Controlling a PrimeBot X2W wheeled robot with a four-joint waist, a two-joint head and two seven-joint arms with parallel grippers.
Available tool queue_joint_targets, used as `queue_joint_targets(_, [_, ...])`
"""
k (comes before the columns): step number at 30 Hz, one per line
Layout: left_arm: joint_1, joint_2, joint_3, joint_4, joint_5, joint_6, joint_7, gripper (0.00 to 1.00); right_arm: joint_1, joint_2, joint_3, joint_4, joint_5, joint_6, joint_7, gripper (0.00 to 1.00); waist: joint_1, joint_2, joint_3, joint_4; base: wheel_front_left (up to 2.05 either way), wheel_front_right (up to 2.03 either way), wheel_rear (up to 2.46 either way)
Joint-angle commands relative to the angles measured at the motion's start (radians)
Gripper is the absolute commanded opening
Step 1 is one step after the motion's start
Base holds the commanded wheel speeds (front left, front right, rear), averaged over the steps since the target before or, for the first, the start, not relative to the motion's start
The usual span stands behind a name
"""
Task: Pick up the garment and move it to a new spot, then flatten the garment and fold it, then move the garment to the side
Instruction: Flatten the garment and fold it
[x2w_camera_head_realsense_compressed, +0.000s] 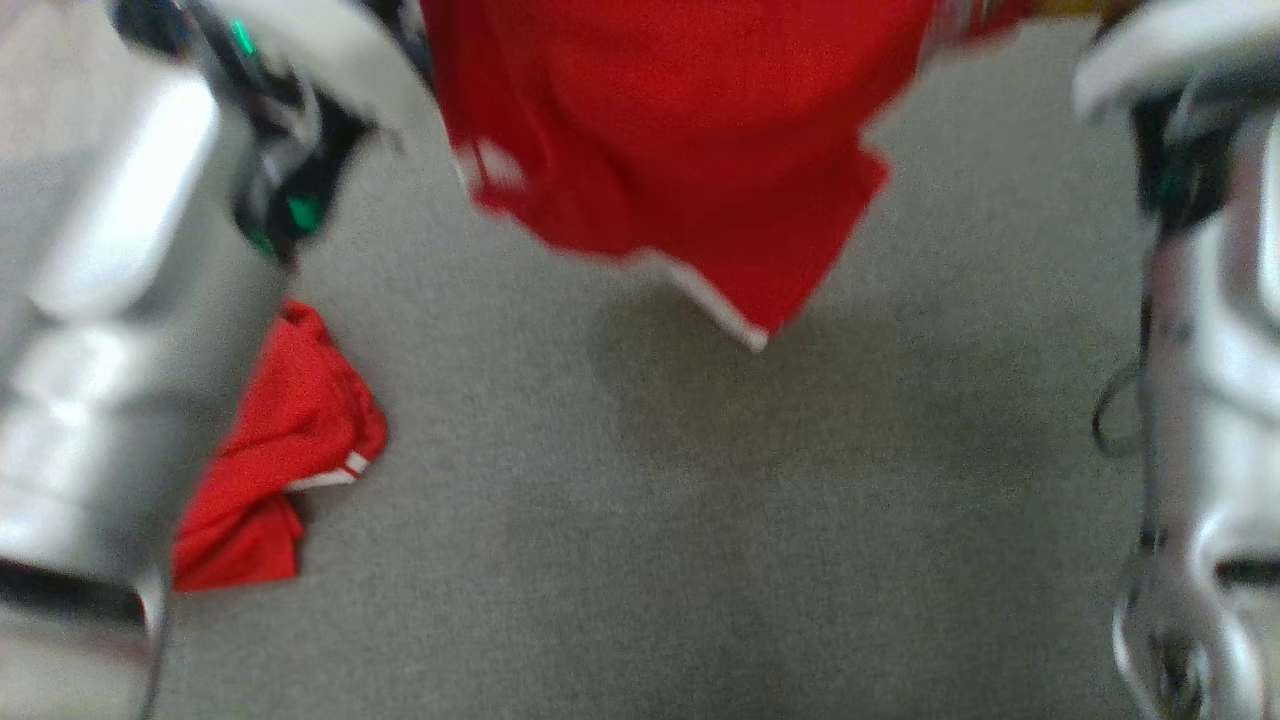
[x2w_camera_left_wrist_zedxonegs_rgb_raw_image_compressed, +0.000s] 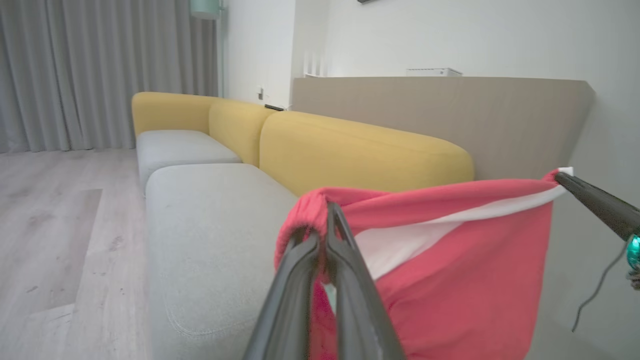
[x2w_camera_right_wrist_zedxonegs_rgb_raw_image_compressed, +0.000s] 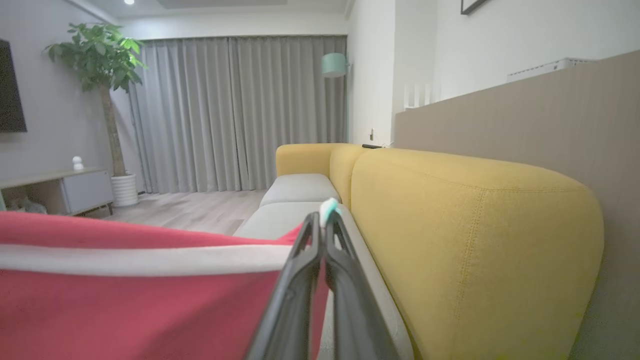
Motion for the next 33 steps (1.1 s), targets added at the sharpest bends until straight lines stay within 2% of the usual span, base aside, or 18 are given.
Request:
queue_joint_targets(1, [-0.120, 0.050, 0.059, -0.002, 0.006, 0.000, -0.006, 0.00, -0.100, 0.003, 0.015, -0.001, 0.018, -0.001, -0.013, 0.00, -0.0002, -0.0001, 0.126, -0.025, 0.00, 0.00, 0.00])
queue_joint_targets(5, [-0.299, 0.056, 0.069, 0.096, 0.046, -0.003, -0.053, 0.00, -0.314, 0.003, -0.040, 0.146, 0.059, -0.001, -0.109, 0.00, -0.0002, -0.0001, 0.222, -0.043, 0.00, 0.00, 0.00])
queue_joint_targets(9, [-0.462, 0.047, 0.058, 0.183, 0.084, -0.005, -0.139, 0.00, -0.481, 0.003, -0.090, 0.274, 0.020, -0.001, -0.243, 0.00, -0.0002, -0.0001, 0.282, -0.046, 0.00, 0.00, 0.00])
queue_joint_targets(12, [-0.501, 0.007, 0.023, 0.197, 0.018, -0.006, -0.178, 0.00, -0.524, 0.003, -0.105, 0.369, -0.005, -0.001, -0.278, 0.00, -0.0002, -0.0001, 0.299, -0.043, 0.00, 0.00, 0.00])
queue_joint_targets(19, [-0.390, 0.041, -0.172, 0.144, -0.150, -0.007, -0.203, 0.00, -0.456, 0.003, -0.099, 0.611, -0.099, -0.001, -0.276, 0.00, -0.0002, -0.0001, 0.306, -0.034, 0.00, 0.00, 0.00])
queue_joint_targets(22, [-0.270, 0.087, -0.309, 0.084, -0.235, -0.007, -0.193, 0.00, -0.390, -0.005, -0.095, 0.713, -0.156, -0.001, -0.238, 0.00, -0.0002, -0.0001, 0.287, -0.033, 0.00, 0.00, 0.00])
queue_joint_targets(28, [-0.111, 0.171, -0.491, -0.032, -0.325, -0.007, -0.234, 0.00, -0.308, -0.038, -0.070, 0.797, -0.172, -0.001, -0.187, 0.00, -0.0002, -0.0001, 0.225, -0.036, 0.00, 0.00, 0.00])
queue_joint_targets(33, [-0.028, 0.195, -0.570, -0.072, -0.356, -0.007, -0.273, 0.00, -0.251, -0.063, -0.040, 0.820, -0.158, -0.001, -0.158, 0.00, -0.0002, -0.0001, 0.166, -0.037, 0.00, 0.00, 0.00])
